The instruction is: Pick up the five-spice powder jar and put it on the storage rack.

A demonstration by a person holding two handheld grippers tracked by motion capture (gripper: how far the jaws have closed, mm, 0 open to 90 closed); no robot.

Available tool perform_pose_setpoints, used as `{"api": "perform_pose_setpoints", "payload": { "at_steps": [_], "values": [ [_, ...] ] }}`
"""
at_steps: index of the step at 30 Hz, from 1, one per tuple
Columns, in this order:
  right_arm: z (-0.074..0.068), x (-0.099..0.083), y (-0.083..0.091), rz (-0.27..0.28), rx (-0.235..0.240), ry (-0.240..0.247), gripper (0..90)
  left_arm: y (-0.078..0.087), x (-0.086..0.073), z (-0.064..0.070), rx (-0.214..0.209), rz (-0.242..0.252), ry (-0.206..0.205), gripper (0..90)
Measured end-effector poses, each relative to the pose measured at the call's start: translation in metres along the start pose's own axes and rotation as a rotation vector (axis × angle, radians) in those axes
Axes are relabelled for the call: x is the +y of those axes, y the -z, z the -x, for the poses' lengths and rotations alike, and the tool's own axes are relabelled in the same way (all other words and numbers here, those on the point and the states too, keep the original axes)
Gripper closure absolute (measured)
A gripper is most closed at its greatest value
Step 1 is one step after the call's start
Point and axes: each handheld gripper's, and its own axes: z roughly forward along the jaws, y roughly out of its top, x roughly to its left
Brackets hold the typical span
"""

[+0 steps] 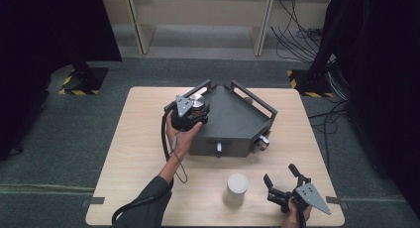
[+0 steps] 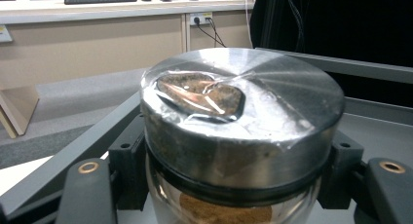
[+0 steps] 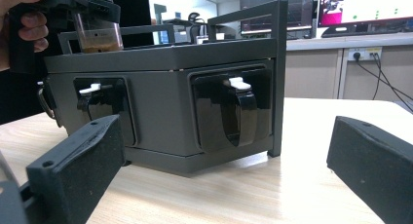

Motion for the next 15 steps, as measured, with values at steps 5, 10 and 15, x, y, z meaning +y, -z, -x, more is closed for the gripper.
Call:
{"api": "perform_pose_setpoints", "payload": {
  "at_steps": [5, 10, 15],
  "values": [
    [0.0, 0.0, 0.0, -0.001, 0.0, -0.002, 0.7, 0.002, -0.001, 0.001, 0.01, 0.026, 0.023, 18.6],
    [0.0, 0.0, 0.0, -0.001, 0.001, 0.001, 0.7, 0.008, -0.003, -0.004, -0.003, 0.042, 0.058, 6.4],
    [0.0, 0.0, 0.0, -0.002, 0.001, 0.002, 0.7, 0.012, -0.005, -0.007, -0.001, 0.057, 0.079, 0.5]
  ]
}}
